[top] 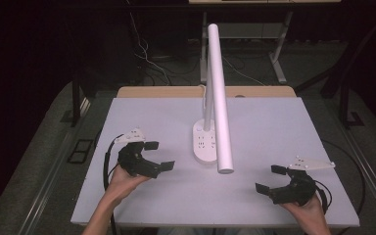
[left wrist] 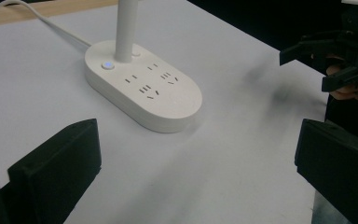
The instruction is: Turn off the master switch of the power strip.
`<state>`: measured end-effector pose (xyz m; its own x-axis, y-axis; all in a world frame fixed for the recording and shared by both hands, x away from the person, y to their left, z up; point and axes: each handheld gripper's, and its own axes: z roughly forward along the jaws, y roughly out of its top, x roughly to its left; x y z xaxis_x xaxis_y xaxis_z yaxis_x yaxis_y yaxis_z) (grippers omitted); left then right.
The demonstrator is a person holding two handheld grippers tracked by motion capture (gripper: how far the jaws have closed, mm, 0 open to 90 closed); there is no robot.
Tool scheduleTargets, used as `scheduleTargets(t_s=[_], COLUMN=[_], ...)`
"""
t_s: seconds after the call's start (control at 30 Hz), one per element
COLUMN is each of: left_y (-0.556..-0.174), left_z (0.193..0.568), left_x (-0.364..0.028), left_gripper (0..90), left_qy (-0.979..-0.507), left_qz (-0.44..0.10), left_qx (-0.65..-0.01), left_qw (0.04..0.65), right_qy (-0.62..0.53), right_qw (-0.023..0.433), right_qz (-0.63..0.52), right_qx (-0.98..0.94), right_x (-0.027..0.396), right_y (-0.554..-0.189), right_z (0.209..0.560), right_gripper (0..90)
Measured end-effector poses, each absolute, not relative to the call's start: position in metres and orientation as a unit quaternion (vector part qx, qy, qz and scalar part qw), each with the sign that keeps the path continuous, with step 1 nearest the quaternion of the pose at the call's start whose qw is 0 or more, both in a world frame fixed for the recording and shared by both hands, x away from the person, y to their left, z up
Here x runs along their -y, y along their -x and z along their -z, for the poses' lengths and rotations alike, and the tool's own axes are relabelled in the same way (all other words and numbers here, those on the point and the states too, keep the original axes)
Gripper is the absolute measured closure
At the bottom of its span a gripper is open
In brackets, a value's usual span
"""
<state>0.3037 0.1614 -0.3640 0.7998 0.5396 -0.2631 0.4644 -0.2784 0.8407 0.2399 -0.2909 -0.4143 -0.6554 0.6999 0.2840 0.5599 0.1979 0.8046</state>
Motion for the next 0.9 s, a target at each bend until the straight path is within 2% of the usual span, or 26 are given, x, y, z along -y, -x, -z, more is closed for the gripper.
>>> scheduleTargets(t_s=[0.9], left_y=[-0.345], left_z=[0.352], left_x=[-0.149], left_gripper=[0.0], left_qy=[-0.81], left_qz=[-0.04], left_qx=[-0.318], left_qw=[0.491], right_qy=[-0.408], right_qw=[0.071], right_qz=[-0.48], right_qx=[-0.773], right_x=[0.293], right_y=[-0.24], right_z=[0.415], right_gripper=[0.3])
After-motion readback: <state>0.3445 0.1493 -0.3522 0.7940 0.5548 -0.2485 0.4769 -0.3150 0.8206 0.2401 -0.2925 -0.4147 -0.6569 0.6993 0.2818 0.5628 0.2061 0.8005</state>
